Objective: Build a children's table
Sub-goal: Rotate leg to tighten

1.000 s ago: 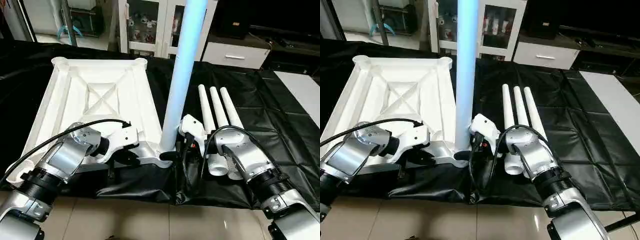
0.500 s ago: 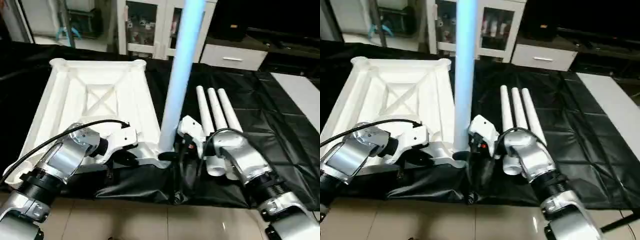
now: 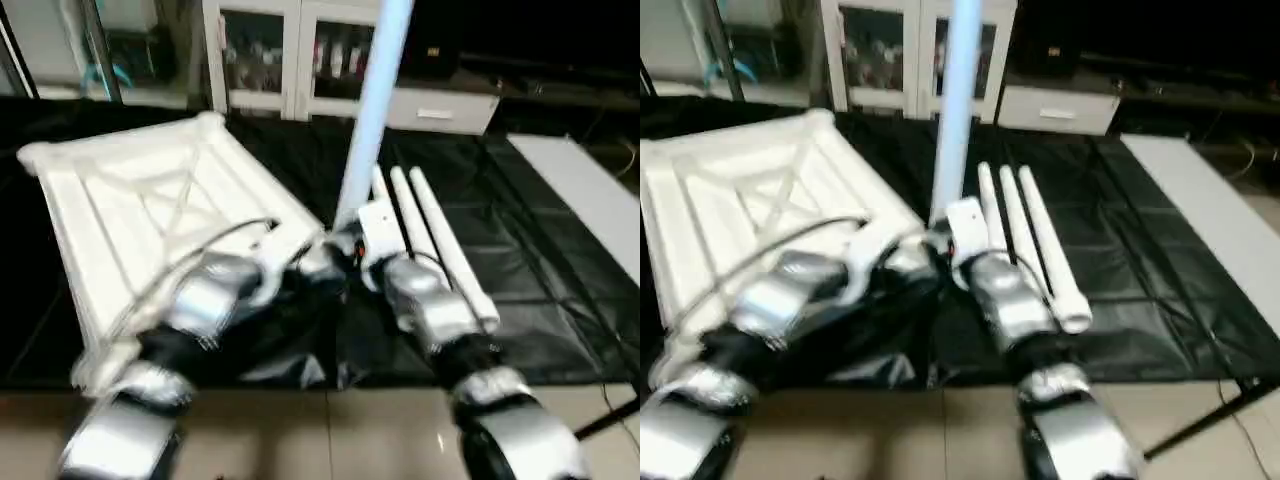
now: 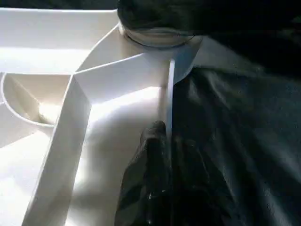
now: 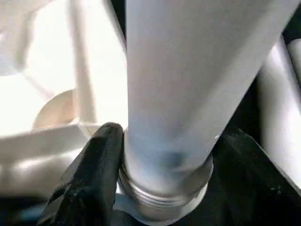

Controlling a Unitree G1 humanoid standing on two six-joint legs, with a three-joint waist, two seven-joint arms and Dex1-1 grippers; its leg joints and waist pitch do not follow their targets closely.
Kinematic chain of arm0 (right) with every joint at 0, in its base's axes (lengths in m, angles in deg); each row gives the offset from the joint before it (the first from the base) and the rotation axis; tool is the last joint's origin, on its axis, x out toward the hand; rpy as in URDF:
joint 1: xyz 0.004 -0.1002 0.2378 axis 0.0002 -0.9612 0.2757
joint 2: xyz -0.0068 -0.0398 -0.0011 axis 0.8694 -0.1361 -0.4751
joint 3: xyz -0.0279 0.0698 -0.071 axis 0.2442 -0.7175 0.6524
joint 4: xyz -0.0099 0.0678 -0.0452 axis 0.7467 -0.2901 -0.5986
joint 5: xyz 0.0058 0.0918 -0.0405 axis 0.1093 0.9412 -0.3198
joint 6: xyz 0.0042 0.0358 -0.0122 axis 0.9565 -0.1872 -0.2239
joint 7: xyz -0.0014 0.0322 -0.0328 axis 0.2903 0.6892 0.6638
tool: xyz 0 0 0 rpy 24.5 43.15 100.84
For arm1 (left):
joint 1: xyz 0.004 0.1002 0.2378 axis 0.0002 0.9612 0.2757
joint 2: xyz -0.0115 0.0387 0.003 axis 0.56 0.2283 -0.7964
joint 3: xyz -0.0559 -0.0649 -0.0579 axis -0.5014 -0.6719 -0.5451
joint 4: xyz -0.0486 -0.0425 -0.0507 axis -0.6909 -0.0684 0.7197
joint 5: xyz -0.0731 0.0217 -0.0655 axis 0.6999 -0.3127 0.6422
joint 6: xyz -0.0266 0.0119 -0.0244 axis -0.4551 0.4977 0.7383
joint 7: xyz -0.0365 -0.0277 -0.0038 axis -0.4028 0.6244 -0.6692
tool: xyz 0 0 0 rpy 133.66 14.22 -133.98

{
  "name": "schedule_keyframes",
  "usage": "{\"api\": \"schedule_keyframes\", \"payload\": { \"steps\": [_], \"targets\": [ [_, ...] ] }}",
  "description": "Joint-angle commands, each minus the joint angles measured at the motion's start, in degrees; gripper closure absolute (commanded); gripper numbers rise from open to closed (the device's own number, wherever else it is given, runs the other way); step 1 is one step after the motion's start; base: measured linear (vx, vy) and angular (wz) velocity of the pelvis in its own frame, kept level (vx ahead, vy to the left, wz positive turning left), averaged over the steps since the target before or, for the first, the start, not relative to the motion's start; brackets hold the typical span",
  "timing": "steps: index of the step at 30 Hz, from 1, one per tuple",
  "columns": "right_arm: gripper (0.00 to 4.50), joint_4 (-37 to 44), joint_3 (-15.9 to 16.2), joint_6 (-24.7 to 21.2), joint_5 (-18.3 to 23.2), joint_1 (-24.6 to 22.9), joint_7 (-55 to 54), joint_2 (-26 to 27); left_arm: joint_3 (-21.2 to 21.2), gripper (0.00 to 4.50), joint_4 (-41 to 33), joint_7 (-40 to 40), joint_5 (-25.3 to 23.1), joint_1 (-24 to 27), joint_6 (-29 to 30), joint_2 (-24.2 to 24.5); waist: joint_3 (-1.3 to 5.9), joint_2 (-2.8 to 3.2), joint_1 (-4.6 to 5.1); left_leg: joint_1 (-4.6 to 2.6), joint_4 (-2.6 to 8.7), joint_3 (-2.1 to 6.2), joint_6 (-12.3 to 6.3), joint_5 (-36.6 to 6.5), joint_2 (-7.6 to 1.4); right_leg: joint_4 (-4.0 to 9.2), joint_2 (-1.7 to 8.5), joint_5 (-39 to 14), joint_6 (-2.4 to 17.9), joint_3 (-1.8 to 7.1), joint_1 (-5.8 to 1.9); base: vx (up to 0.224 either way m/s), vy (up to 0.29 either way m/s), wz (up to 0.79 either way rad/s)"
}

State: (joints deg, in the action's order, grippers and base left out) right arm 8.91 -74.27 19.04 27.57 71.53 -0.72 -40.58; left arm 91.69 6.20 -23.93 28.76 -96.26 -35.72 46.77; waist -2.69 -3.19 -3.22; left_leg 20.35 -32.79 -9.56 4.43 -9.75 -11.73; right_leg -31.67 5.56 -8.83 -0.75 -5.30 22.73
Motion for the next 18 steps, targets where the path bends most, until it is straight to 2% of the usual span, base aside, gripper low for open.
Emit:
{"api": "schedule_keyframes", "payload": {
  "steps": [1, 2, 3, 4, 5, 6, 7, 8, 9, 10, 11, 12, 14, 15, 17, 18],
  "targets": [
    [1.98, -3.58, 1.13, 0.91, 1.48, -0.07, 0.84, 4.87, -3.42, 4.50, 2.60, 10.37, -1.70, -3.11, -3.46, -0.13, 2.95, 0.71, 0.65, -1.30, 4.91, 1.43, 2.85, -32.70, -1.14, 4.91, 2.90, -31.81, 4.40, 0.82, -1.19, 0.000, 0.000, 0.00],
    [1.98, -4.11, 0.71, 1.53, 2.15, 0.36, 1.17, 5.68, -3.80, 4.50, 2.87, 10.84, -1.52, -3.33, -3.75, -0.22, 2.98, 0.45, 0.66, -1.24, 4.89, 1.32, 2.75, -32.39, -1.09, 4.93, 2.92, -31.80, 4.40, 0.91, -1.14, 0.000, 0.000, 0.00],
    [1.99, -4.41, 0.02, 2.07, 3.17, 0.90, 2.29, 6.46, -4.11, 4.50, 2.81, 10.68, -1.43, -3.43, -3.87, -0.05, 2.87, 0.64, 0.62, -1.29, 4.88, 1.18, 2.62, -32.07, -0.99, 4.91, 3.06, -31.65, 4.61, 1.11, -0.87, 0.000, 0.000, 0.00],
    [1.99, -4.51, -0.19, 2.31, 3.36, 1.08, 2.61, 6.66, -4.21, 4.50, 2.80, 10.58, -1.45, -3.44, -3.85, 0.00, 2.85, 0.34, 1.24, -0.67, 5.03, 1.39, 2.44, -31.72, -0.89, 4.77, 3.02, -32.11, 4.32, 0.95, -1.23, 0.000, 0.000, 0.00],
    [1.99, -4.45, -0.36, 2.62, 3.48, 1.18, 2.86, 6.75, -4.24, 4.50, 2.77, 10.47, -1.48, -3.38, -3.90, 0.13, 3.22, 0.40, 1.93, 1.00, 5.34, 2.01, 2.66, -29.20, -0.97, 3.98, 3.18, -30.70, 3.85, 0.67, -2.99, -0.017, 0.013, -0.24],
    [1.99, -4.26, -0.67, 3.15, 3.65, 1.29, 3.34, 6.82, -4.25, 4.50, 2.68, 10.29, -1.57, -3.19, -3.99, 0.40, 3.43, 1.00, 1.48, 0.78, 5.53, 2.01, 2.86, -28.43, -1.37, 3.86, 3.35, -28.70, 4.35, 0.90, -2.95, -0.017, 0.013, -0.24],
    [1.99, -4.26, -0.67, 3.15, 3.65, 1.29, 3.34, 6.82, -4.25, 4.50, 2.68, 10.29, -1.57, -3.19, -3.99, 0.40, 3.97, 0.85, 1.24, -0.04, 4.94, 1.55, 2.98, -24.37, -1.49, 3.56, 3.65, -20.68, 7.10, 1.58, -2.09, 0.000, 0.000, 0.00],
    [1.99, -4.47, -1.51, 5.02, 4.19, 1.72, 6.54, 6.84, -4.19, 4.50, 3.61, 10.67, -1.52, -3.08, -4.68, 0.76, 3.75, 0.34, 1.00, 0.38, 4.91, 0.94, 2.17, -20.60, -1.26, 2.73, 3.14, -14.45, 9.56, 1.91, -1.97, 0.054, 0.000, 0.00],
    [1.99, -4.48, -1.59, 5.31, 4.21, 1.76, 6.97, 6.81, -4.18, 4.50, 3.74, 10.74, -1.50, -3.05, -4.77, 0.81, 3.65, 0.05, 0.79, 0.48, 4.78, 0.61, 1.51, -19.76, -1.11, 2.64, 3.13, -14.22, 9.91, 2.02, -1.99, 0.054, 0.000, 0.00],
    [1.82, -4.18, -1.59, 5.67, 4.24, 1.72, 7.74, 6.60, -4.11, 4.50, 3.87, 10.67, -1.45, -2.93, -4.89, 0.97, 3.49, -0.05, 0.50, -0.01, 4.55, 0.19, 0.54, -19.52, -1.12, 2.74, 3.12, -15.94, 10.58, 2.29, -1.38, 0.000, 0.000, 0.00],
    [1.71, -3.59, -1.49, 5.70, 4.31, 1.55, 8.34, 6.32, -4.00, 4.50, 3.82, 10.34, -1.44, -2.79, -4.91, 1.16, 3.54, -0.04, 0.13, -0.26, 4.29, -0.17, 0.02, -19.03, -1.07, 2.79, 3.14, -17.07, 10.85, 2.51, -1.12, 0.065, -0.029, 0.08],
    [1.62, -3.36, -1.50, 5.99, 4.37, 1.51, 8.89, 6.10, -3.82, 4.50, 3.95, 10.07, -1.36, -2.72, -5.07, 1.36, 3.53, -0.07, -0.05, -0.19, 4.20, -0.33, -0.17, -18.12, -1.11, 2.57, 3.04, -16.80, 11.12, 2.70, -1.00, 0.065, -0.029, 0.08],
    [1.43, -1.11, -0.94, 5.95, 4.48, 0.78, 10.70, 4.72, -3.60, 4.50, 4.07, 8.98, -1.17, -2.33, -5.46, 2.02, 3.73, 0.24, -0.37, -0.15, 4.12, -0.44, -0.27, -16.15, -1.20, 2.07, 2.96, -14.51, 11.64, 2.76, -1.18, 0.062, -0.041, 0.07],
    [1.25, -1.11, -0.94, 5.95, 4.48, 0.78, 10.70, 4.72, -3.60, 4.50, 4.07, 8.98, -1.17, -2.33, -5.46, 2.02, 3.80, 0.15, -0.45, -0.01, 4.02, -0.53, -0.34, -15.15, -1.17, 1.85, 2.87, -13.18, 11.83, 2.81, -1.28, 0.059, -0.043, 0.06],
    [1.10, 5.05, 1.33, 4.68, 4.14, -1.53, 14.30, 1.27, -2.97, 4.50, 3.43, 6.39, -1.41, -1.24, -5.36, 3.66, 3.88, 0.06, -0.90, 0.31, 3.80, -0.65, -1.00, -11.63, -1.04, 1.03, 2.66, -8.57, 12.37, 2.89, -1.70, 0.027, -0.021, 0.02],
    [1.10, 7.52, 2.15, 4.20, 3.64, -2.44, 16.30, -0.07, -2.69, 4.50, 3.19, 5.44, -1.43, -0.79, -5.30, 4.37, 3.96, 0.28, -0.94, 0.39, 3.79, -0.60, -1.14, -10.63, -0.99, 0.84, 2.64, -7.47, 12.59, 2.88, -1.91, 0.000, 0.000, 0.00]
  ]
}}
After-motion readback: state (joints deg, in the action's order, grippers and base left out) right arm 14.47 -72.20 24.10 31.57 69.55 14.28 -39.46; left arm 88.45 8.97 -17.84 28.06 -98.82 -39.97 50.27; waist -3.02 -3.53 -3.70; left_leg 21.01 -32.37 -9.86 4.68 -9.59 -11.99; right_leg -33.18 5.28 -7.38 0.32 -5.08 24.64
